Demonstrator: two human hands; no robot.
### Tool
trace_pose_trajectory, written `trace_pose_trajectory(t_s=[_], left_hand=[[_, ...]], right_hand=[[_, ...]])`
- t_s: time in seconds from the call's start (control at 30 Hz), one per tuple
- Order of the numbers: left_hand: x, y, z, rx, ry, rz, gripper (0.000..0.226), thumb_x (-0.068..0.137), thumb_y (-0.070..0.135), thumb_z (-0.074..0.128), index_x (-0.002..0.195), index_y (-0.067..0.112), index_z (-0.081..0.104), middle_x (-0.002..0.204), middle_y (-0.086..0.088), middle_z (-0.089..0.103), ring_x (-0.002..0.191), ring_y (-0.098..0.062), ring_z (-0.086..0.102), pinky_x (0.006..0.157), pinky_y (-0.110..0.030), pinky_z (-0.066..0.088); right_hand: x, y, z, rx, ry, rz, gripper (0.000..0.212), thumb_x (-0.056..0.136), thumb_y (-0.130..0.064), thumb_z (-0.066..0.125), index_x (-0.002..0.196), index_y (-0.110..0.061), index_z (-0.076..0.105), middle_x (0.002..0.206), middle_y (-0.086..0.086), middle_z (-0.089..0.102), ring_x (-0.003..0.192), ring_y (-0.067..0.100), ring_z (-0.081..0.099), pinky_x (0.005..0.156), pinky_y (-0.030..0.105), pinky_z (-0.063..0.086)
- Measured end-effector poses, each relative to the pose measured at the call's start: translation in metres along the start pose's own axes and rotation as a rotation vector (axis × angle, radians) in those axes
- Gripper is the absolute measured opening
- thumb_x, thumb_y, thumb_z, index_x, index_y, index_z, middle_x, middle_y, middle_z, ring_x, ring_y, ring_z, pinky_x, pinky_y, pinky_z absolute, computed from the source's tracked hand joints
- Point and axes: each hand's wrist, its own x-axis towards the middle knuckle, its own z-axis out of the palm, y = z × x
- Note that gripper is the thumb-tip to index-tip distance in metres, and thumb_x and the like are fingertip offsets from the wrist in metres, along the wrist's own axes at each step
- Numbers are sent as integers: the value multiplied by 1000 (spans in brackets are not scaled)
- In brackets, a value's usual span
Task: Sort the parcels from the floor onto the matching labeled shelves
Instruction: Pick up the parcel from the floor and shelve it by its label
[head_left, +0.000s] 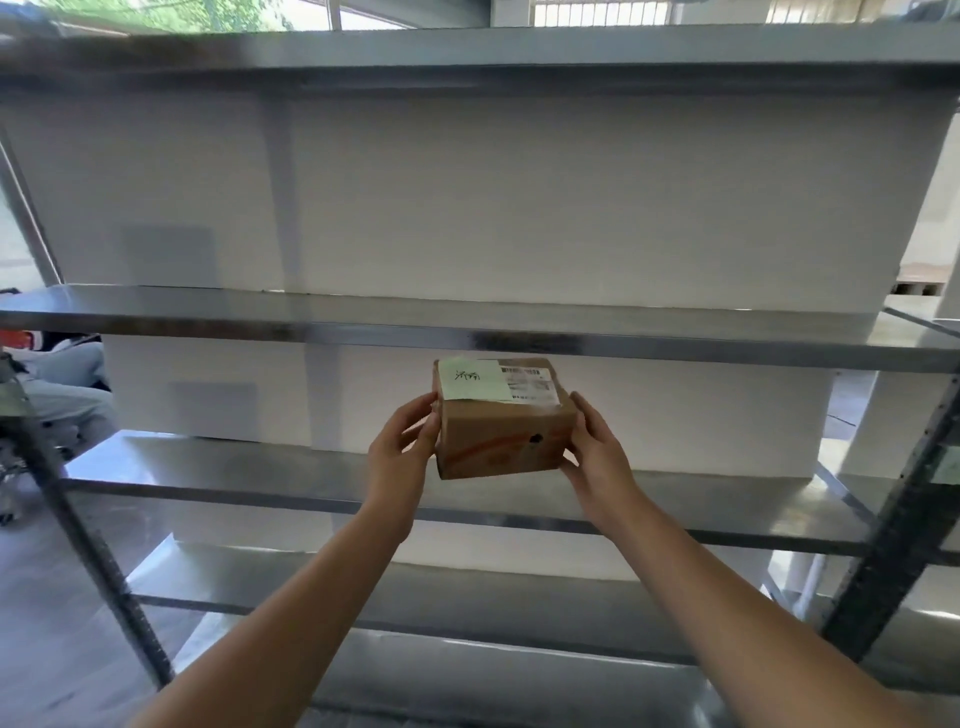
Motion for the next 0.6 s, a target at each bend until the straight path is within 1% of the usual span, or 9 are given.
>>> trace_pose_trajectory(t_s=[0.1,0.17,0.23,0.3,0.4,0.47,0.5,0.57,0.6], left_hand=[[-7,3,4,17,23,5,32,99,34,57,130,36,64,128,10,66,120,-16,61,95,-36,55],[-13,4,8,6,48,-7,32,100,28,56,131,31,64,127,9,67,117,-10,61,85,-20,54],[-22,7,11,2,61,-16,32,101,25,55,132,28,64,124,9,67,114,-6,61,76,-12,52],[-30,7,13,-1,86,-26,31,100,26,55,130,27,64,123,8,68,115,-10,61,82,-17,52],[-42,3,10,-21,154,-41,27,101,27,55,126,27,67,120,3,70,115,-17,63,99,-35,53],[-49,1,6,-22,211,-55,25,100,27,56,121,29,69,117,2,71,115,-20,64,101,-42,53],[-52,1,4,-20,238,-58,23,100,27,56,118,31,71,117,1,72,115,-22,64,101,-44,53],[-58,1,-1,-34,289,-64,21,100,28,57,110,35,74,116,-1,72,115,-25,64,101,-46,53],[-61,2,-3,-38,315,-68,20,99,29,58,107,37,75,116,-2,72,115,-25,64,101,-46,53]], right_hand=[[3,-3,-6,-28,-57,40,31,103,-22,50,130,-16,63,125,7,69,121,24,60,106,47,48],[5,-7,-9,-57,-80,59,22,102,-20,53,119,-12,64,117,9,70,114,25,62,97,43,53],[5,-10,-11,-70,-92,68,11,102,-20,54,105,-13,61,109,9,70,105,23,63,85,37,54],[7,-10,-11,-76,-110,63,10,102,-21,52,101,-14,59,107,9,70,102,22,63,81,34,53],[6,-4,-7,-64,-162,57,15,104,-24,49,108,-14,60,106,4,70,103,20,63,80,32,52],[3,2,-3,-41,-206,79,22,105,-25,46,119,-18,62,111,0,71,106,17,64,82,33,53],[2,6,-1,-38,-230,96,27,106,-25,44,125,-22,63,116,-2,71,109,16,64,87,34,54],[-2,15,2,-33,-275,132,34,107,-26,39,132,-28,62,122,-3,70,114,14,63,96,35,53],[-4,19,5,-26,-295,150,35,108,-25,38,133,-28,61,123,-3,70,116,14,63,97,34,52]])
